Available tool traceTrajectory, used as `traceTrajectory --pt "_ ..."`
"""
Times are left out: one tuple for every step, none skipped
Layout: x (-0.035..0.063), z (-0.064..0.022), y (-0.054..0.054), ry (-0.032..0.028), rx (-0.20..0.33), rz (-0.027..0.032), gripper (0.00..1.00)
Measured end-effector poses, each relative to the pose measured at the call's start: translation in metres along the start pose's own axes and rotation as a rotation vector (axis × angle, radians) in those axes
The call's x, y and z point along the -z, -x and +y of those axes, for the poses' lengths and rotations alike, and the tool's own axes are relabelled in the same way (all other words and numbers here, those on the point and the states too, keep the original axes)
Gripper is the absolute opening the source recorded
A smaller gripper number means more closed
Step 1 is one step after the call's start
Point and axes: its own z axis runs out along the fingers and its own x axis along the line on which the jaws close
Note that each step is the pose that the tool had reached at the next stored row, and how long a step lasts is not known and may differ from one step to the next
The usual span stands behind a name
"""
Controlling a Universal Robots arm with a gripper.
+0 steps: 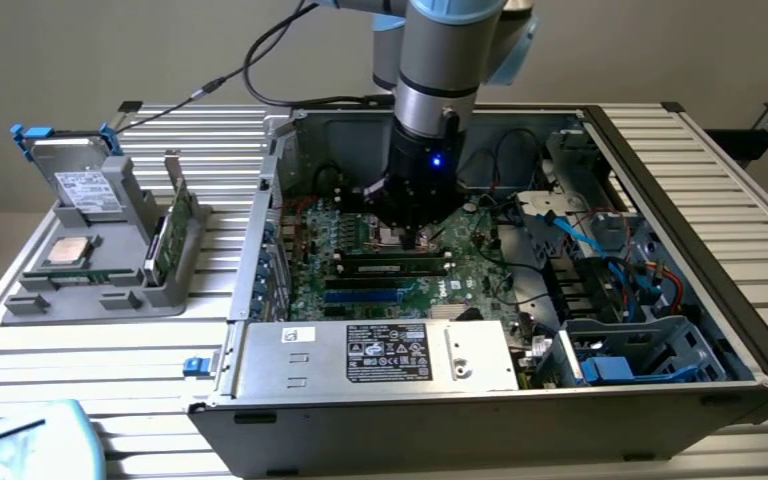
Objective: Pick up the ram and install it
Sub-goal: 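Press down the ram until it locks into place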
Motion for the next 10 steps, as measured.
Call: traceTrajectory --pt "0.0000 0.0000 0.0000 -0.0063 -0.006 -0.0058 0.10" --pt "0.0000 0.0000 0.0000 -0.0128 -0.013 -0.0120 0.10" --pt "0.0000 0.0000 0.0000 -0.0192 -0.019 -0.0181 0.10" --pt "0.0000 0.0000 0.0000 -0.0248 -0.026 -0.0240 0.10" --pt "0.0000 0.0000 0.0000 -0.0306 -0.032 -0.0299 0.10" --pt "0.0000 0.0000 0.0000 -0.0360 -0.039 -0.0358 0.10" --pt "0.0000 0.0000 0.0000 -0.0412 -0.045 -0.0420 0.10" --pt "0.0000 0.0000 0.0000 -0.0459 -0.051 -0.0479 0.10" --pt "-0.0001 0.0000 0.0000 -0.0492 -0.057 -0.0528 0.10" --pt "0.0000 0.0000 0.0000 -0.0510 -0.062 -0.0562 0.10"
